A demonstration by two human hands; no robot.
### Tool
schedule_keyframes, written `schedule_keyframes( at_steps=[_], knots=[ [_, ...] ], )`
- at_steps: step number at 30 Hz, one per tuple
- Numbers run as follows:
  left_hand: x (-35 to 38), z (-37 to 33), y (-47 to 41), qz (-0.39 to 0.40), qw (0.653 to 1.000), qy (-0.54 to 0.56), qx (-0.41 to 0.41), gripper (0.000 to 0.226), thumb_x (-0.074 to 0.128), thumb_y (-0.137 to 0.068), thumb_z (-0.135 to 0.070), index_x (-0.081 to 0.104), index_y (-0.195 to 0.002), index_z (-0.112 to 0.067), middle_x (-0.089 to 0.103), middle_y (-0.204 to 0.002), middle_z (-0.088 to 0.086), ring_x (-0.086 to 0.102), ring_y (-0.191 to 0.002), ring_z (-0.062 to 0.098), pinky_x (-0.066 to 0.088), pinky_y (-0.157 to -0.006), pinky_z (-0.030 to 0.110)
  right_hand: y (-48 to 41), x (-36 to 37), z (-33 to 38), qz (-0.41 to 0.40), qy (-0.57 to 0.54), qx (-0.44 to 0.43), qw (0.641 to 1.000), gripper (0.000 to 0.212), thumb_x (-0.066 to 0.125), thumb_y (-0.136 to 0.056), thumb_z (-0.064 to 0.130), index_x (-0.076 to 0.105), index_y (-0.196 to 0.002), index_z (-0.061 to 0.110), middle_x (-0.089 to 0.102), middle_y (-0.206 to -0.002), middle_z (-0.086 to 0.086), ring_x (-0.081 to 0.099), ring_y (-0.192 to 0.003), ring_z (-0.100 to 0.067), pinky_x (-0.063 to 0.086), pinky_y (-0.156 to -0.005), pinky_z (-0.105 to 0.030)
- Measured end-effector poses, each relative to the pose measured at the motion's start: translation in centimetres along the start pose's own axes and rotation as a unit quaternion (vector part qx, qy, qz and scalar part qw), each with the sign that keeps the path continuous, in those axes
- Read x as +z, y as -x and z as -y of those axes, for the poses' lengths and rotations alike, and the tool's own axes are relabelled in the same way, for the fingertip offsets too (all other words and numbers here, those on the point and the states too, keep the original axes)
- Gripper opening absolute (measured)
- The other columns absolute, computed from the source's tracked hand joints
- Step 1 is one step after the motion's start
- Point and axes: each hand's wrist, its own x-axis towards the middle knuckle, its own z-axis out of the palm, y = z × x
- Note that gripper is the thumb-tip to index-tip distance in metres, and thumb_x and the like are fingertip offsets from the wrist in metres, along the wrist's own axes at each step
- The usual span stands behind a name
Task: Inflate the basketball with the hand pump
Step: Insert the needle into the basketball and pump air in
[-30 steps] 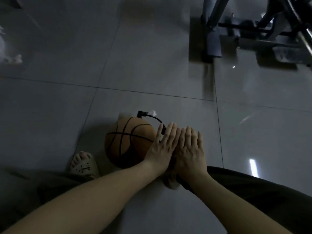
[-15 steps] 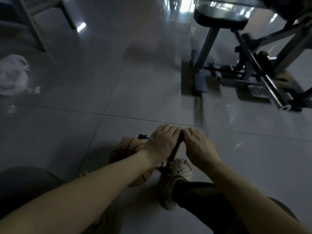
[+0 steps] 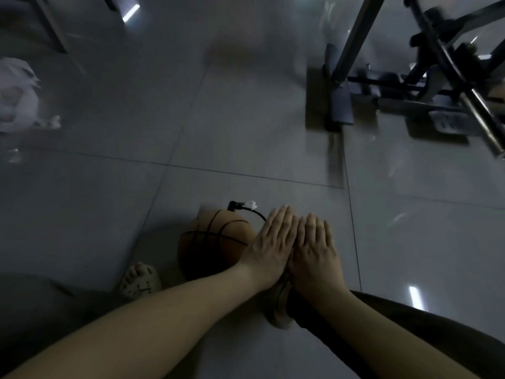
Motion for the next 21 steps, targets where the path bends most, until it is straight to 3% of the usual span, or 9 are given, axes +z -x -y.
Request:
schedule_keyframes(
  at_steps=[3, 6, 8, 10, 12, 14, 15, 17, 21],
  knots=[
    [2.4, -0.5, -0.1, 0.042, 0.999, -0.004, 0.012, 0.069, 0.014, -0.103, -0.028, -0.023, -0.150, 0.009, -0.014, -0.162, 0.031, -0.012, -0.151, 0.046, -0.011, -0.122, 0.054, -0.9, 2.7, 0.5, 0.028, -0.003, 0.009, 1.000, 0.092, 0.047, -0.091, 0.050, 0.008, -0.156, -0.003, 0.016, -0.159, -0.031, 0.013, -0.148, -0.046, 0.009, -0.121, -0.057],
    [3.5, -0.6, -0.3, 0.070, 0.997, -0.008, 0.015, 0.068, 0.007, -0.100, -0.025, -0.023, -0.150, 0.007, -0.011, -0.163, 0.028, -0.008, -0.152, 0.044, -0.015, -0.121, 0.052, -1.4, 3.8, 0.4, 0.049, -0.005, 0.017, 0.999, 0.098, 0.056, -0.089, 0.050, 0.006, -0.156, 0.001, 0.016, -0.158, -0.027, 0.014, -0.148, -0.044, 0.006, -0.122, -0.056],
    [3.3, -0.6, -0.4, 0.097, 0.995, 0.007, 0.014, 0.065, 0.000, -0.097, -0.024, -0.020, -0.152, 0.005, -0.005, -0.164, 0.026, -0.003, -0.152, 0.042, -0.020, -0.119, 0.051, -1.5, 3.5, 0.3, 0.051, -0.005, 0.013, 0.999, 0.090, 0.057, -0.089, 0.046, 0.016, -0.155, 0.001, 0.028, -0.152, -0.024, 0.028, -0.142, -0.041, 0.015, -0.121, -0.053],
    [2.0, -0.2, -0.4, 0.127, 0.991, 0.020, 0.030, 0.064, -0.003, -0.097, -0.025, -0.017, -0.152, 0.004, -0.003, -0.165, 0.025, -0.002, -0.152, 0.041, -0.024, -0.118, 0.049, -1.4, 2.7, 0.4, 0.052, -0.028, 0.016, 0.998, 0.066, 0.057, -0.091, 0.037, 0.037, -0.145, 0.003, 0.048, -0.131, -0.016, 0.049, -0.118, -0.033, 0.037, -0.108, -0.044],
    [0.4, 0.4, -0.8, 0.173, 0.983, 0.041, 0.034, 0.062, 0.013, -0.104, -0.027, -0.002, -0.156, 0.003, 0.011, -0.164, 0.022, 0.013, -0.150, 0.041, -0.003, -0.123, 0.048, -1.5, 1.0, 0.0, 0.048, -0.077, 0.016, 0.996, 0.040, 0.060, -0.092, 0.032, 0.052, -0.125, 0.012, 0.056, -0.112, -0.007, 0.055, -0.099, -0.025, 0.046, -0.090, -0.034],
    [-1.8, 1.4, -1.2, 0.172, 0.981, 0.082, 0.044, 0.046, 0.030, -0.105, -0.023, 0.031, -0.148, -0.006, 0.042, -0.147, 0.015, 0.042, -0.131, 0.033, 0.033, -0.111, 0.041, -1.4, -1.7, -0.6, 0.112, -0.117, -0.020, 0.987, 0.032, 0.059, -0.093, 0.027, 0.050, -0.122, 0.015, 0.054, -0.118, -0.006, 0.054, -0.106, -0.024, 0.046, -0.090, -0.033],
    [-2.8, 2.0, -1.3, 0.162, 0.980, 0.099, 0.053, 0.038, 0.033, -0.105, -0.020, 0.040, -0.140, -0.009, 0.051, -0.137, 0.013, 0.049, -0.121, 0.029, 0.042, -0.102, 0.039, -1.2, -3.0, -1.0, 0.141, -0.127, -0.045, 0.981, 0.035, 0.058, -0.094, 0.024, 0.048, -0.125, 0.014, 0.052, -0.123, -0.006, 0.052, -0.112, -0.025, 0.044, -0.093, -0.033],
    [-5.2, 3.3, -1.8, 0.106, 0.985, 0.112, 0.073, 0.035, 0.038, -0.103, -0.018, 0.044, -0.137, -0.011, 0.056, -0.128, 0.010, 0.055, -0.113, 0.026, 0.047, -0.095, 0.037, -0.4, -6.1, -1.8, 0.113, -0.117, -0.064, 0.985, 0.040, 0.057, -0.093, 0.017, 0.045, -0.131, 0.013, 0.050, -0.126, -0.005, 0.050, -0.113, -0.023, 0.042, -0.093, -0.031],
    [-11.8, 5.9, -3.2, -0.035, 0.988, 0.128, 0.076, 0.038, 0.041, -0.096, -0.013, 0.049, -0.133, -0.011, 0.060, -0.119, 0.007, 0.059, -0.104, 0.024, 0.046, -0.088, 0.034, 0.4, -12.8, -3.0, -0.066, -0.097, -0.059, 0.991, 0.035, 0.051, -0.092, 0.011, 0.047, -0.126, 0.018, 0.053, -0.115, -0.001, 0.049, -0.100, -0.018, 0.043, -0.087, -0.029]
  ],
)
